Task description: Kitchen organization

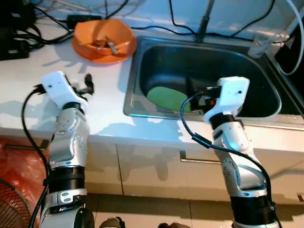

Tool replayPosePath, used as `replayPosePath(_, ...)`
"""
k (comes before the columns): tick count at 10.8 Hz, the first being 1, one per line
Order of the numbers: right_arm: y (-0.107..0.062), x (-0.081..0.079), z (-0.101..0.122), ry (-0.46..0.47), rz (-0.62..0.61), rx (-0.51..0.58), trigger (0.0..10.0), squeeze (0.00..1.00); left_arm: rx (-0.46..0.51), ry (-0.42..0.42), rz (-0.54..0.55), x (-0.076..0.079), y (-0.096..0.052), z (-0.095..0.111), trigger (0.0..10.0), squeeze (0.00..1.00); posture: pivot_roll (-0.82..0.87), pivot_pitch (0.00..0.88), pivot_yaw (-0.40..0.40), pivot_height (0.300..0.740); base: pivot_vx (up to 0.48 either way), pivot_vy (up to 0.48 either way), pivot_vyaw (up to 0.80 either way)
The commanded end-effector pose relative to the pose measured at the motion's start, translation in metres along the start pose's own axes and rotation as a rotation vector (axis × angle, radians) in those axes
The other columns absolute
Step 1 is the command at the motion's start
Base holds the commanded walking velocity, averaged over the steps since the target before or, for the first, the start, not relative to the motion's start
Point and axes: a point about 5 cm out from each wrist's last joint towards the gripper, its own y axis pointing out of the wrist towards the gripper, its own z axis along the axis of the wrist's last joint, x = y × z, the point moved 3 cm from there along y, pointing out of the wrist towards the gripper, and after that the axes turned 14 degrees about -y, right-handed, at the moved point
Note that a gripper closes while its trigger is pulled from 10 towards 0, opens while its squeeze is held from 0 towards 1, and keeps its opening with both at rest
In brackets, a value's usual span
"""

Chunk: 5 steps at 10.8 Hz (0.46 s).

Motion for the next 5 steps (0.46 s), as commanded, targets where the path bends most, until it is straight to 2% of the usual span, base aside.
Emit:
replayPosePath(1,-0.002,-0.004,0.002,0.016,0.028,0.001,10.0,0.0,-0.127,-0.026,0.068,-0.017,-0.005,-0.031,10.0,0.0,-0.04,0.201,-0.108,0.74,0.0,0.0,0.0)
replayPosePath(2,0.0,-0.015,0.012,0.037,0.099,0.021,10.0,0.0,-0.126,-0.052,0.048,-0.011,-0.001,-0.03,10.0,0.0,-0.05,0.197,-0.107,0.74,0.0,0.0,0.0)
replayPosePath(5,-0.006,-0.034,0.023,0.181,0.279,0.026,10.0,0.0,-0.153,-0.129,0.004,0.002,0.007,-0.036,10.0,0.0,-0.08,0.166,-0.087,0.74,0.0,0.0,0.0)
